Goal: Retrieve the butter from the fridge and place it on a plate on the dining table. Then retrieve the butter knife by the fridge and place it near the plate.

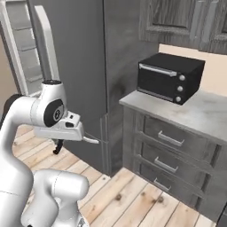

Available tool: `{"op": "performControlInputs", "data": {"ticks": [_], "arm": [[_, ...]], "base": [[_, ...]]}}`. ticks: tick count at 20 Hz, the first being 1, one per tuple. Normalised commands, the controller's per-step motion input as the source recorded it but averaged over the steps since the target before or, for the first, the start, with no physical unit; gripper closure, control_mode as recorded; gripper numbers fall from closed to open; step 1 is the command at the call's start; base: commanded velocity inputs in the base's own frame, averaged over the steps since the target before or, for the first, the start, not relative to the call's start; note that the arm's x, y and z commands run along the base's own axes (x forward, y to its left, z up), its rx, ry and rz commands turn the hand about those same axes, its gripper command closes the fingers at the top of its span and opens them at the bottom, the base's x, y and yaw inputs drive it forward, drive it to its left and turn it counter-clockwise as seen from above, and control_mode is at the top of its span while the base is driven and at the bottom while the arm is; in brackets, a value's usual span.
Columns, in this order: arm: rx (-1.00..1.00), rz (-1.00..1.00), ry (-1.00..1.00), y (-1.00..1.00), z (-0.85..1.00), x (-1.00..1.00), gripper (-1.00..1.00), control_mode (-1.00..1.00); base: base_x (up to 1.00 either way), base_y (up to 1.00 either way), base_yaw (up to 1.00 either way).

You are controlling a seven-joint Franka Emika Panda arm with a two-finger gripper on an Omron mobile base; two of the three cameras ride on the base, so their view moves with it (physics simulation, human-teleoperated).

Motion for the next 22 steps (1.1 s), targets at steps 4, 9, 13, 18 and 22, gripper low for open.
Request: {"op": "performControlInputs", "data": {"ticks": [4, 9, 13, 18, 22], "arm": [[0.00, 0.00, 0.00, 0.00, 0.00, 0.00, 1.00, 1.00], [0.00, 0.00, 0.00, 0.00, 0.00, 0.00, 1.00, 1.00], [0.00, 0.00, 0.00, 0.00, 0.00, 0.00, 1.00, 1.00], [0.00, 0.00, 0.00, 0.00, 0.00, 0.00, 1.00, 1.00], [0.00, 0.00, 0.00, 0.00, 0.00, 0.00, 1.00, 1.00]], "base": [[-0.72, -0.11, 0.55], [-0.73, 0.01, 0.55], [-0.66, 0.32, 0.42], [-0.38, 0.66, 0.45], [-0.05, 0.73, 0.53]]}}
